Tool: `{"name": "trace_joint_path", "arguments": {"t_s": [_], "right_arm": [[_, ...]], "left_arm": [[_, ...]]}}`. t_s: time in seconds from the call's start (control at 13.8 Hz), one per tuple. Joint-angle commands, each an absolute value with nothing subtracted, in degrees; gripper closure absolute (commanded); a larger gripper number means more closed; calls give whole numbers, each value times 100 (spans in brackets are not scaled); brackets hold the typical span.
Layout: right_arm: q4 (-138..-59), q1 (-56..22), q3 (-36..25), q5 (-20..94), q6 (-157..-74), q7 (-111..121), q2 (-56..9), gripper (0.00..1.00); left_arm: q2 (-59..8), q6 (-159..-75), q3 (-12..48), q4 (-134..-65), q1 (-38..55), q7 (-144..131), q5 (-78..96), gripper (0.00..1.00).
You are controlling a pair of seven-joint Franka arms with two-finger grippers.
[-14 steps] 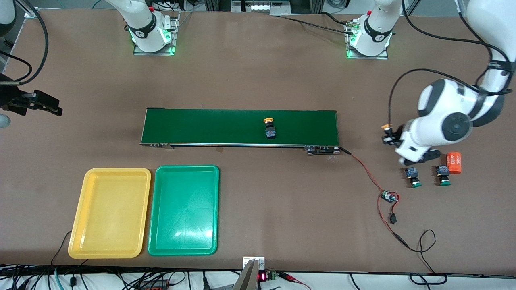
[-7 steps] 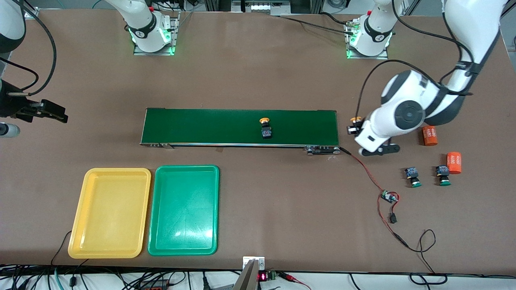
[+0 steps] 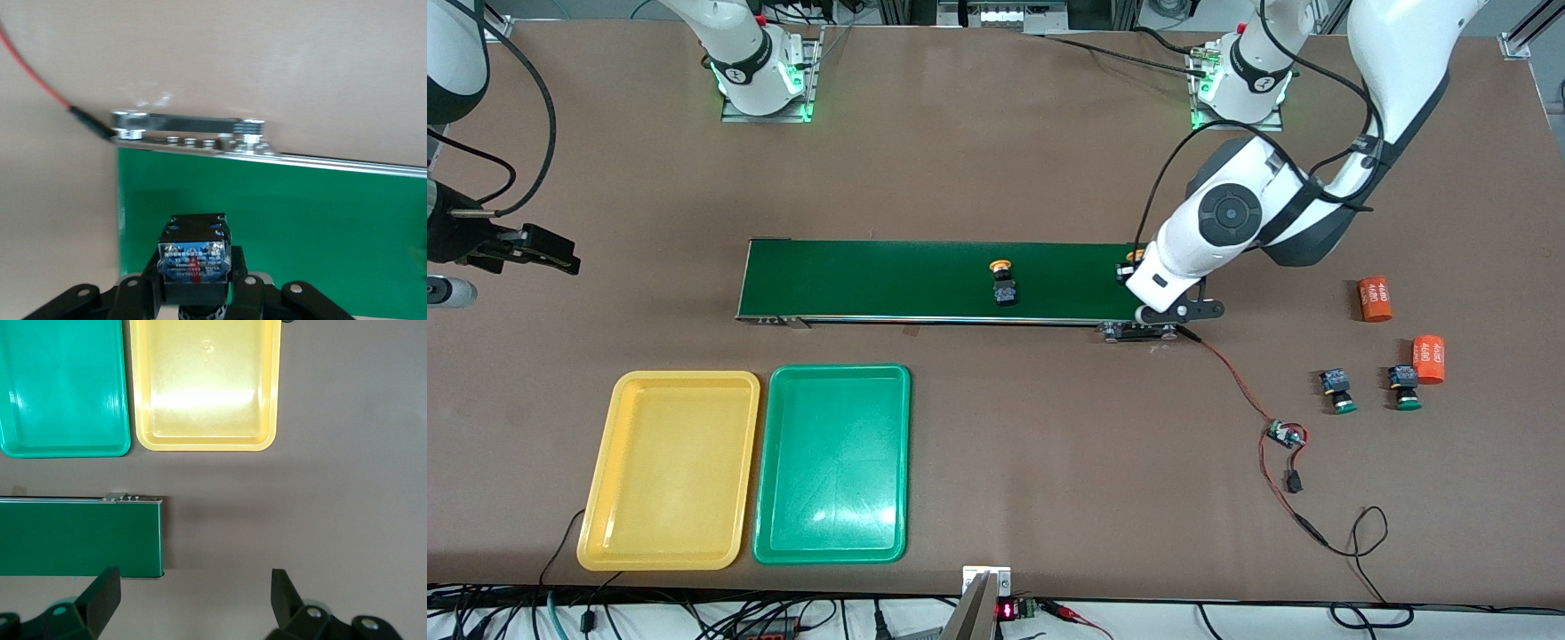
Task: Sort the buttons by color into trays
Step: 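Place the button on the conveyor belt with the left gripper, then move the left gripper back to the orange cylinders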
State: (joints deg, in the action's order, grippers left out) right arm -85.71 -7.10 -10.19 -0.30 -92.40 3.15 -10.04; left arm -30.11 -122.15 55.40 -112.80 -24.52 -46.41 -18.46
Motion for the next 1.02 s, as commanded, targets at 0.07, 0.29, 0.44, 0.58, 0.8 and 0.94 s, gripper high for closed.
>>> {"name": "trace_joint_path", "arguments": {"t_s": [0.07, 0.29, 0.44, 0.58, 0.8, 0.94], "right_arm": [[-8613, -738, -993, -9, -9290, 325, -949, 0], [-8613, -738, -993, -9, -9281, 325, -949, 0], [-8613, -721, -993, 17, -9264, 325, -958, 0], [-8622, -721, -993, 18, -9246, 325, -958, 0], [-8613, -747, -993, 9, -9246, 325, -958, 0], [-8613, -738, -993, 35, -9246, 316, -958, 0]], "left_arm": [[-3506, -12445, 5537, -11206, -2365, -4658, -2012, 81], [-3735, -12604, 5432, -11197, -2294, -4667, -2224, 74], [-3727, -12586, 5432, -11197, -2329, -4676, -2241, 0], [-3543, -12394, 5467, -11136, -2399, -4667, -2241, 0], [-3200, -11071, 5537, -10305, -2426, -4588, -2241, 0], [-3208, -10007, 5520, -9444, -2426, -4413, -2241, 0]]}}
